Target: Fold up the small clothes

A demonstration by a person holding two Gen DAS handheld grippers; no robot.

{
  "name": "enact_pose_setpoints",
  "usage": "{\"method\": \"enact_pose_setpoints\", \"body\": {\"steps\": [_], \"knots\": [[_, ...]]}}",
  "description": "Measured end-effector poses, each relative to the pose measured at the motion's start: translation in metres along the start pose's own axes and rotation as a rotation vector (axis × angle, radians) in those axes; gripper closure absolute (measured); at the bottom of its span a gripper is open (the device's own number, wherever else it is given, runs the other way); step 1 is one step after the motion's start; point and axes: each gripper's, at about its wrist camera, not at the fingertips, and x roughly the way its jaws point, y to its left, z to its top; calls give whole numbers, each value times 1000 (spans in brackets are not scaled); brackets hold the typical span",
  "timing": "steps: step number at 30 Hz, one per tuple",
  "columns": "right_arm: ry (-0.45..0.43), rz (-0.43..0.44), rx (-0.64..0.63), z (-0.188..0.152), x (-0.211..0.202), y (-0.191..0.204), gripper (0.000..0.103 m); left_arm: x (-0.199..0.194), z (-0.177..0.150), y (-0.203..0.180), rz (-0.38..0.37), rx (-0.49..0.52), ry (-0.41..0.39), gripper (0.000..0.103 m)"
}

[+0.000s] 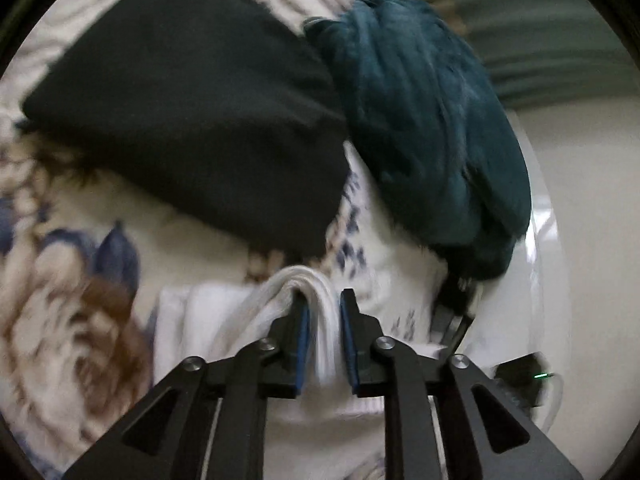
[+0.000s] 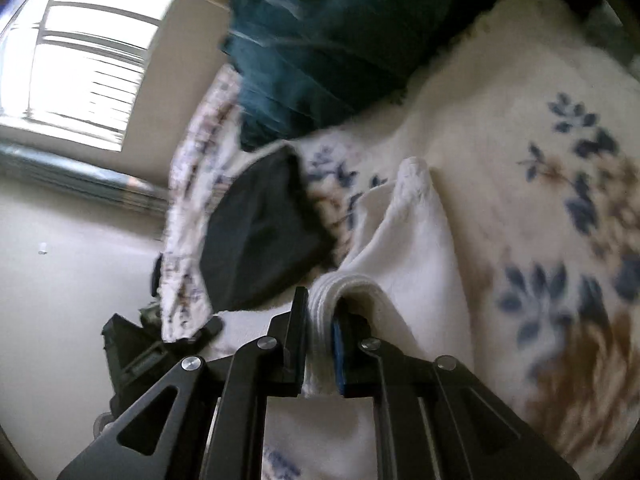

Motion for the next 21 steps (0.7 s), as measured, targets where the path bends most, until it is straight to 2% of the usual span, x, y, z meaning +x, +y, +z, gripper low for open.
{"method": "enact_pose_setpoints", "body": {"steps": [1, 2, 3, 4, 6, 8, 10, 12, 13, 14, 15, 16, 17, 19, 21], "knots": [[28, -6, 17, 9, 11, -6, 82, -3, 6, 6, -21, -34, -24, 74], [41, -1, 27, 15, 16, -11, 68, -10, 7, 10, -45, -51, -51, 66], [18, 7, 18, 18, 14, -15, 57, -17, 7, 13, -62, -61, -74, 50], [8, 10, 10, 17, 10, -16, 40, -24, 6, 17, -56, -56, -95, 43], [-3, -5, -1, 14, 3, -22, 36, -27, 5, 16, -8, -13, -100, 43], [24, -39, -8, 10, 8, -30, 36, -13, 4, 11, 109, 92, -57, 43], [54, -95, -20, 9, 19, -38, 36, 12, 2, 4, 210, 206, 0, 43], [82, -116, -24, 12, 34, -45, 36, 44, 1, -2, 274, 291, 78, 43], [89, -111, -29, 15, 42, -45, 38, 55, 1, -6, 292, 325, 93, 45], [90, -111, -38, 16, 47, -43, 54, 64, -1, -10, 291, 353, 109, 46], [84, -110, -61, 18, 52, -40, 69, 73, -3, -15, 291, 383, 126, 63], [91, -112, -77, 20, 57, -37, 91, 81, -4, -19, 290, 415, 133, 94], [98, -121, -83, 19, 61, -35, 92, 85, -5, -22, 315, 438, 138, 94], [63, -123, -91, 20, 59, -32, 94, 78, -7, -27, 312, 459, 87, 95], [38, -136, -95, 21, 54, -29, 95, 61, -6, -27, 304, 436, 44, 95]]}}
